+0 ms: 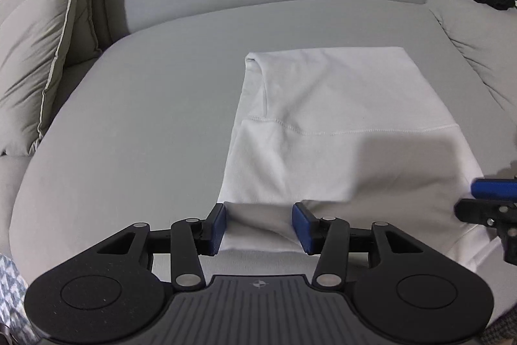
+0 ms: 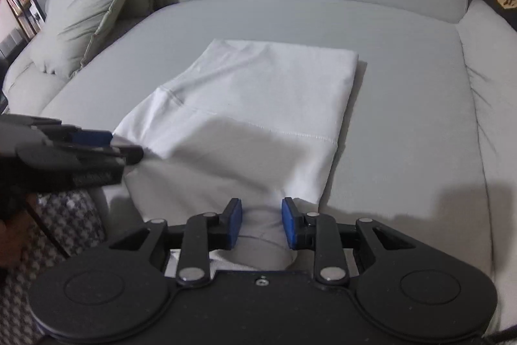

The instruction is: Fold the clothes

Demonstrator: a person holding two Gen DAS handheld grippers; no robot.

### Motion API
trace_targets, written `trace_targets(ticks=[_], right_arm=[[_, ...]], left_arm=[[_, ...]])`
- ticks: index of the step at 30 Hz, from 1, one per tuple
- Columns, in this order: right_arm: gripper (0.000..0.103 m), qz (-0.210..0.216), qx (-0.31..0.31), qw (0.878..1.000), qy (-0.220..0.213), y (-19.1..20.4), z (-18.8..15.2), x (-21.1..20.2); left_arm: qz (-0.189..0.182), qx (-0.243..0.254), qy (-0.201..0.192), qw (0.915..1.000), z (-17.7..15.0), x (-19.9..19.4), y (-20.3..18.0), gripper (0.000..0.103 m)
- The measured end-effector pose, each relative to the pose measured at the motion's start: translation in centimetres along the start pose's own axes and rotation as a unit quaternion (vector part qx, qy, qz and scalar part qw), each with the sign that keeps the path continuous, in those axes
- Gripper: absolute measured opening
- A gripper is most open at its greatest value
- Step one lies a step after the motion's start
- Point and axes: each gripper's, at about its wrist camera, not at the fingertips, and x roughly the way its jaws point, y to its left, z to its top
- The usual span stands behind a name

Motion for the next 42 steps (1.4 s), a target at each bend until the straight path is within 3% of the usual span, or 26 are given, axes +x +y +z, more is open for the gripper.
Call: trace_targets(ticks=[5, 9, 10, 11, 13, 16, 22, 24, 25, 26, 28, 29, 31, 33, 36, 39, 42], right_arm=[[0.029, 0.022, 0.036, 0.999, -0.007, -1.8, -0.3, -2.2], [0.033, 0.044, 0.094, 0.994, -0.036, -3.8, 0.4, -3.2], [0.031, 0.05, 0.109, 0.992, -0.043, -4.3, 0.8, -3.1], [0.022, 0.063, 0.127, 0.989, -0.049, -4.8, 1.2, -2.7], [0.014, 0.099, 0.166, 0.979, -0.059, -5.6, 2.2, -1.8], [0.014, 0.146, 0.227, 0.961, -0.066, -6.4, 3.9, 0.7], [0.015, 0.252, 0.285, 0.925, 0.014, -4.6, 5.7, 9.0], [0.0, 0.23, 0.289, 0.929, 0.005, -5.7, 5.7, 10.6], [0.0, 0.192, 0.312, 0.93, -0.03, -7.3, 5.6, 10.2], [0.0, 0.133, 0.351, 0.924, -0.074, -9.3, 5.4, 9.1], [0.004, 0.024, 0.423, 0.893, -0.152, -13.3, 4.9, 6.7], [0.004, 0.0, 0.44, 0.882, -0.168, -14.7, 4.6, 5.4], [0.005, -0.018, 0.443, 0.879, -0.177, -16.5, 4.0, 2.9], [0.007, -0.016, 0.418, 0.892, -0.169, -16.4, 3.4, 1.1], [0.016, 0.021, 0.375, 0.918, -0.124, -14.1, 2.3, -0.3], [0.023, 0.052, 0.339, 0.936, -0.079, -11.5, 1.0, -1.5], [0.042, 0.065, 0.3, 0.95, -0.055, -9.0, -0.2, -3.2]], left_arm=[[-0.04, -0.033, -0.063, 0.9967, -1.1, -2.4, 1.5, 0.046], [-0.05, -0.025, -0.06, 0.9966, -0.9, -2.0, 1.0, 0.046], [-0.047, -0.019, -0.047, 0.9976, -0.6, -1.5, 0.7, 0.046], [-0.041, -0.012, -0.028, 0.9987, -0.3, -0.9, 0.5, 0.046], [-0.036, -0.01, -0.001, 0.9993, 0.0, 0.0, 0.3, 0.048], [-0.041, -0.021, 0.011, 0.9989, 0.2, 0.5, 0.5, 0.048], [-0.044, -0.025, 0.007, 0.9987, -0.3, 0.2, 1.0, 0.05], [-0.044, -0.023, 0.005, 0.9988, -0.3, 0.1, 1.0, 0.051], [-0.045, -0.024, 0.004, 0.9987, -0.3, 0.2, 1.2, 0.051], [-0.046, -0.026, 0.004, 0.9986, -0.3, 0.2, 1.4, 0.051], [-0.051, -0.034, 0.003, 0.9981, -0.3, 0.2, 1.8, 0.052], [-0.052, -0.039, 0.003, 0.9978, -0.3, 0.3, 2.0, 0.052], [-0.055, -0.048, 0.003, 0.9974, -0.3, 0.3, 2.0, 0.053], [-0.056, -0.054, 0.003, 0.997, -0.4, 0.4, 2.1, 0.055], [-0.047, -0.045, 0.001, 0.9979, -0.6, 0.1, 1.5, 0.057], [-0.042, -0.035, -0.001, 0.9985, -0.4, 0.0, 1.3, 0.06], [-0.038, -0.04, 0.0, 0.9985, -0.5, -0.1, 1.5, 0.065]])
